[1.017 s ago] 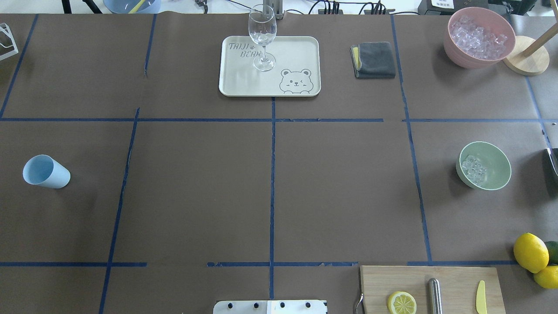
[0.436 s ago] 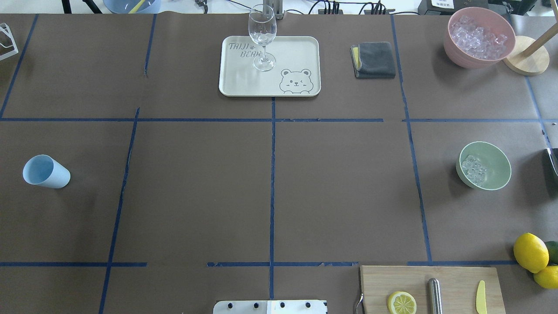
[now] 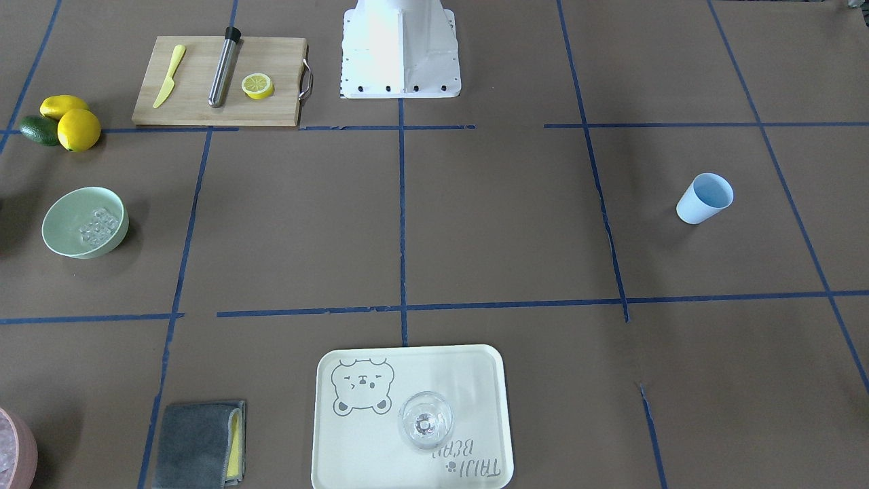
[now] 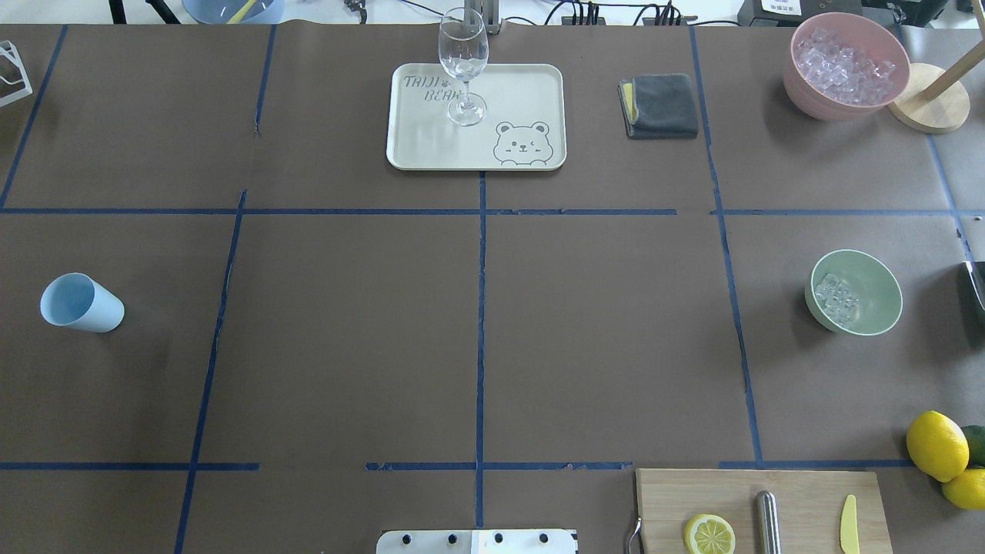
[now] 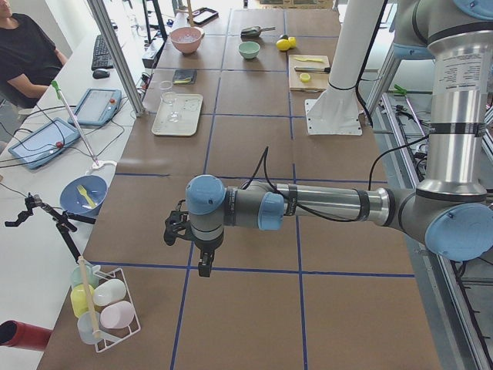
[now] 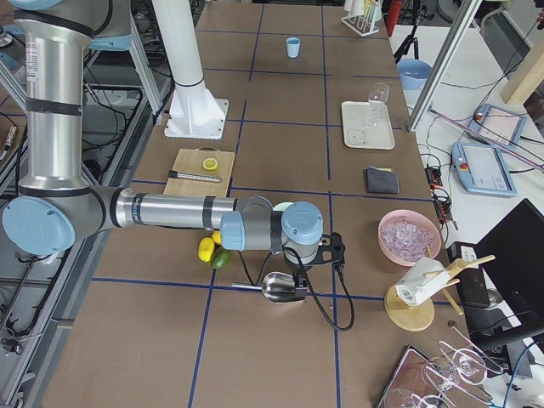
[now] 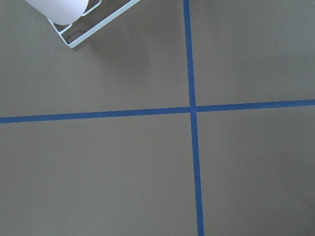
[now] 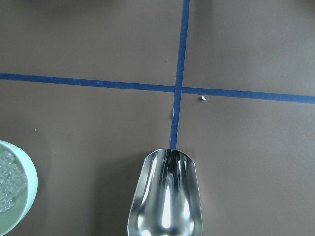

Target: Pour ice into bowl

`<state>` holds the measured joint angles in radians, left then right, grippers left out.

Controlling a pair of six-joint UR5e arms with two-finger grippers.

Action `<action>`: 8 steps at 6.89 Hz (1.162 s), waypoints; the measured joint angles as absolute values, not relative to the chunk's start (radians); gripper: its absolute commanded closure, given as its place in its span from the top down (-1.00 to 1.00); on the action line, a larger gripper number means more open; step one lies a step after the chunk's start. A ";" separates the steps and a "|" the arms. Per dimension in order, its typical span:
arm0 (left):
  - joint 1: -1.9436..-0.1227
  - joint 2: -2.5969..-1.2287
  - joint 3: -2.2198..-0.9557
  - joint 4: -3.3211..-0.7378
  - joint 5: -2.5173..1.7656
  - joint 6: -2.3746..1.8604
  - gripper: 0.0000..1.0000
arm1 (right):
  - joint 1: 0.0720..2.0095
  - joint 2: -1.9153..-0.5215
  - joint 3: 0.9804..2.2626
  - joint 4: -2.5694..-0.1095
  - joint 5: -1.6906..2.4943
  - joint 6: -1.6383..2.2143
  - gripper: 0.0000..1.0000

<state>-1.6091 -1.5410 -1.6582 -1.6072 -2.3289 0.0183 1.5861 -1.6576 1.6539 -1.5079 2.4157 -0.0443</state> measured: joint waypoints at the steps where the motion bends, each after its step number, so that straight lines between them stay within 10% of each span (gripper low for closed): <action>1: -1.609 -1.541 -1.658 -1.607 -2.330 -0.005 1.00 | 1.586 -1.657 1.654 -1.508 2.415 -0.044 1.00; 8: -1.609 -1.542 -1.654 -1.642 -2.327 -0.029 1.00 | 1.586 -1.652 1.653 -1.508 2.411 -0.012 1.00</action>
<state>-1.6091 -1.5417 -1.6536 -1.6419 -2.3274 -0.0291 1.5861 -1.6518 1.6534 -1.5075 2.4107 -0.0118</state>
